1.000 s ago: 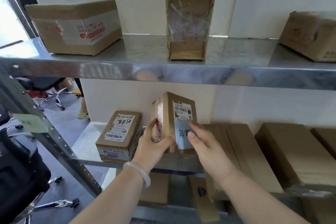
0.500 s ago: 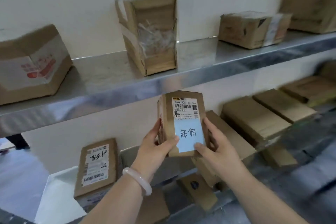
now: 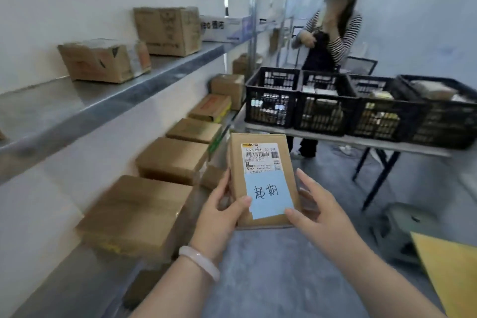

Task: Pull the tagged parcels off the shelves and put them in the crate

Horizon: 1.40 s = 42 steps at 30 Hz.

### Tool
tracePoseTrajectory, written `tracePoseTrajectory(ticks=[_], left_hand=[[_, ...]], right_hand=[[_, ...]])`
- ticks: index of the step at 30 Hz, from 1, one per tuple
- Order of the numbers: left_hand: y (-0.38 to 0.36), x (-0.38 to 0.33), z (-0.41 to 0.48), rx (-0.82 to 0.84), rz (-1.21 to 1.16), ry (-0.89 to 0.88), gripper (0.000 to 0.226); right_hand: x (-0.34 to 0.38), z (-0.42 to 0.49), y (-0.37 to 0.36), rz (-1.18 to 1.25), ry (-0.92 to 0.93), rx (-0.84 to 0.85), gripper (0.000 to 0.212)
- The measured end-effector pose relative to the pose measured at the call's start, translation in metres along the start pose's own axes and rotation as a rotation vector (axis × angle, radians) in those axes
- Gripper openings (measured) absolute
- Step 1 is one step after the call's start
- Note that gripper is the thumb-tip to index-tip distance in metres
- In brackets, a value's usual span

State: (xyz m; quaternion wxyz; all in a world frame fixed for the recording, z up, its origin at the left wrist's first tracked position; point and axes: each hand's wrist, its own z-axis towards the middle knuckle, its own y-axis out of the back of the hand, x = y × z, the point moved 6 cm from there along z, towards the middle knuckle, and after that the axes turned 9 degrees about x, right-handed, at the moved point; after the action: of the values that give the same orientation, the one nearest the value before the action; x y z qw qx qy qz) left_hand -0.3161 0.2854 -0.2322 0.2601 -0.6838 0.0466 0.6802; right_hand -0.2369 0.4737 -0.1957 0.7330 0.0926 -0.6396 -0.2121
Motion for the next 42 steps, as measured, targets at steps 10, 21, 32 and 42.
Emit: tracePoseTrajectory(ticks=[10,21,32,42], left_hand=[[-0.252,0.053,0.045,0.482,-0.023,0.115,0.062],[-0.530,0.113,-0.010,0.994,-0.028,0.282,0.062],[-0.685,0.161,-0.056,1.324,-0.003,0.467,0.058],[-0.773,0.209,0.035,1.442,0.116,0.568,0.058]], right_hand=[[-0.043,-0.122,0.206,-0.225,-0.133,-0.399,0.075],[-0.072,-0.303,0.365,-0.423,-0.406,-0.815,0.080],[-0.093,-0.409,0.409,-0.427,-0.668,-1.161,0.080],[-0.139,-0.367,0.469,-0.352,-0.776,-1.240,0.080]])
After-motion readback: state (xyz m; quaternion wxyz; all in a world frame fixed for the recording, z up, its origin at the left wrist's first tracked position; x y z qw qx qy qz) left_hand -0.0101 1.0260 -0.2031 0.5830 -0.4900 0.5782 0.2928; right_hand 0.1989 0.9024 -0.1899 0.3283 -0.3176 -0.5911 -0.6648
